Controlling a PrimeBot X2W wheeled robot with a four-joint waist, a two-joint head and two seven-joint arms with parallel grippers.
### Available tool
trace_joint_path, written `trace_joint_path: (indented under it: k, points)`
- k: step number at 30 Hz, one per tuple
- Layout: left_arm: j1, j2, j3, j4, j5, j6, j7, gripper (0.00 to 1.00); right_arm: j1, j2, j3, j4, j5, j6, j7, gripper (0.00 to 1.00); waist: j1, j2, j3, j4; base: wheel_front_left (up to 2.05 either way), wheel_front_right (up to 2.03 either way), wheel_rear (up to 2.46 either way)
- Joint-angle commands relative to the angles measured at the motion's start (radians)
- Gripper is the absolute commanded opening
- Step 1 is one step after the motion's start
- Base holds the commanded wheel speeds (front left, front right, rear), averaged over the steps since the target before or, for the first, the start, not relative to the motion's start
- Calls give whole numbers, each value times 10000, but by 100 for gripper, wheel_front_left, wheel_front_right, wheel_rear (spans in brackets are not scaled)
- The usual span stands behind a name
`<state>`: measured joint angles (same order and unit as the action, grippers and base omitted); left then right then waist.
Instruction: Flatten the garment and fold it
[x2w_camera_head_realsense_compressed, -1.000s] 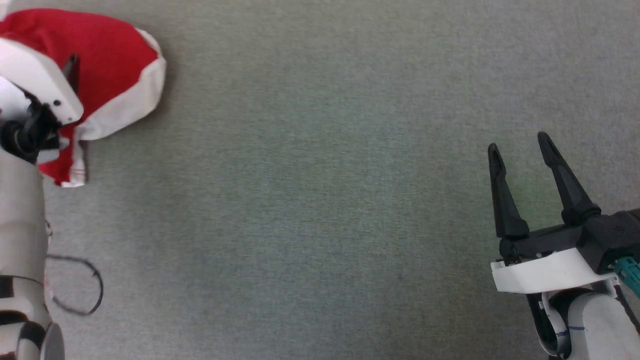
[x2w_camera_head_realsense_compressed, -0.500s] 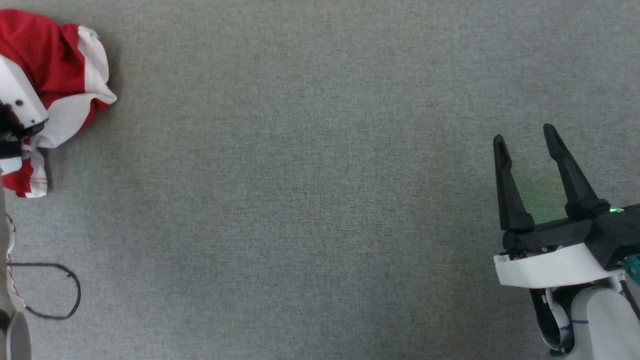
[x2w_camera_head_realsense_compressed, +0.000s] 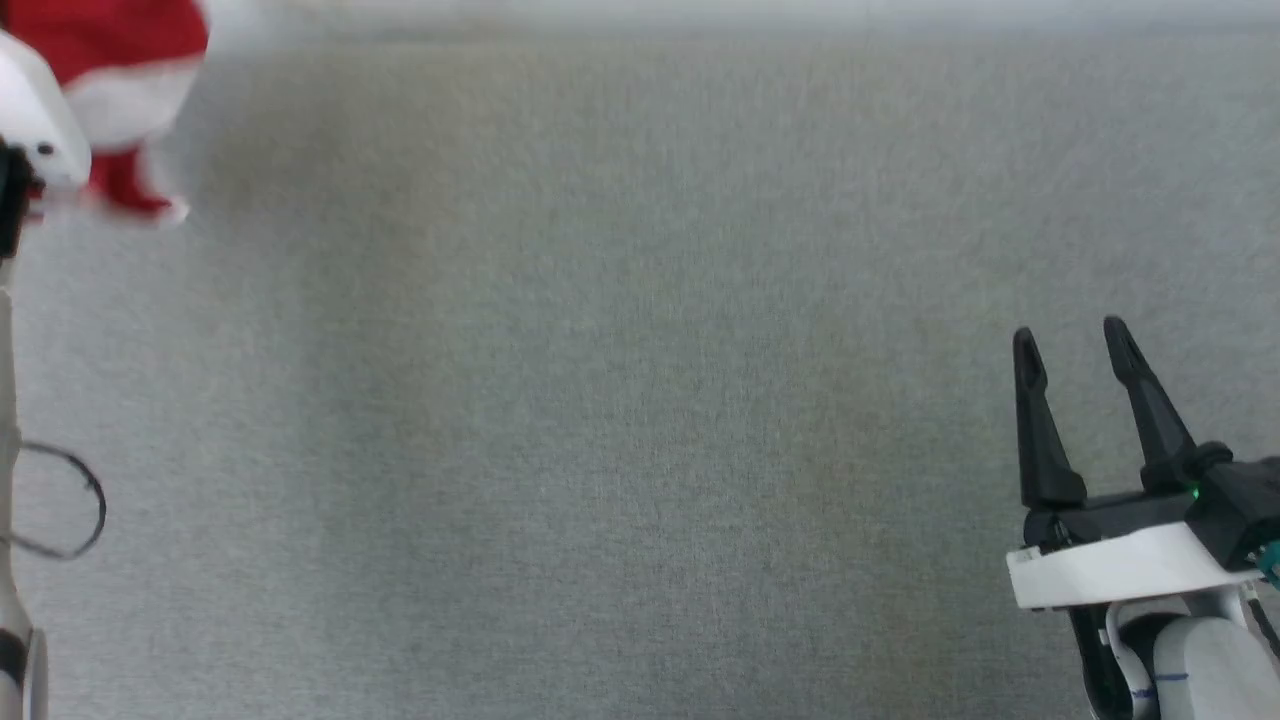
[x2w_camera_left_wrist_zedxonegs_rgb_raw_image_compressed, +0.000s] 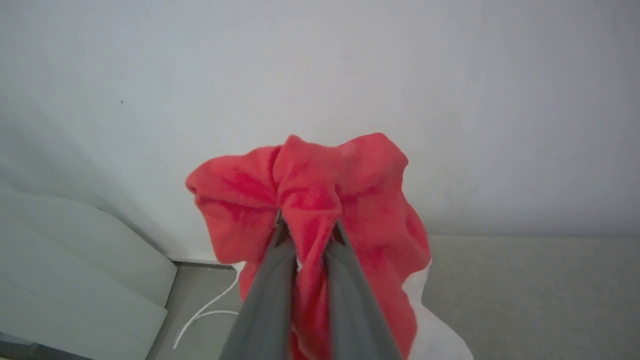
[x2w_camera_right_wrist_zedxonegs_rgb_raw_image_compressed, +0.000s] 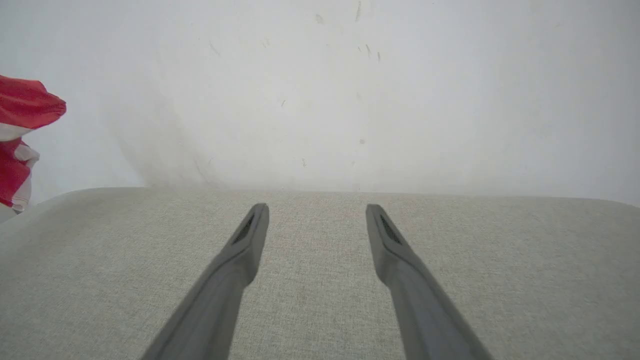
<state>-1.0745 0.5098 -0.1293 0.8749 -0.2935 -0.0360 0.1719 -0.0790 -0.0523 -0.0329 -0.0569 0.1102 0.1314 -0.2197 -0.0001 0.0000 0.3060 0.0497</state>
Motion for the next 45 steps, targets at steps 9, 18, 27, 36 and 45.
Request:
trace_joint_path:
  k: [9,18,27,36,45]
  points:
    - [-319,-972,-630,-571,263,-426,-3501,0,631,20,-420,72,304,-7,-34,100,1,0,-2256,-303,0,0,0]
    - [1195,-3535,-999,-1809,-675,-688,-4288,0,1085,20,-758,-207,359,-7,277,100,1,0,-2569,-1242,0,0,0]
    - [4359,-4582,-2826,-2479,-1948,-876,-4329,0,1246,20,-615,-174,513,-7,447,100,1,0,-2327,-2036,0,0,0]
    - [7391,-4593,-4995,-2759,-4701,211,-4143,100,1286,20,-416,140,742,-7,365,100,1,0,-2249,-2094,0,0,0]
    - [7704,-4390,-4484,-5303,-2494,900,-4331,100,1330,20,-465,153,647,-7,364,100,1,0,-2492,-1268,0,0,0]
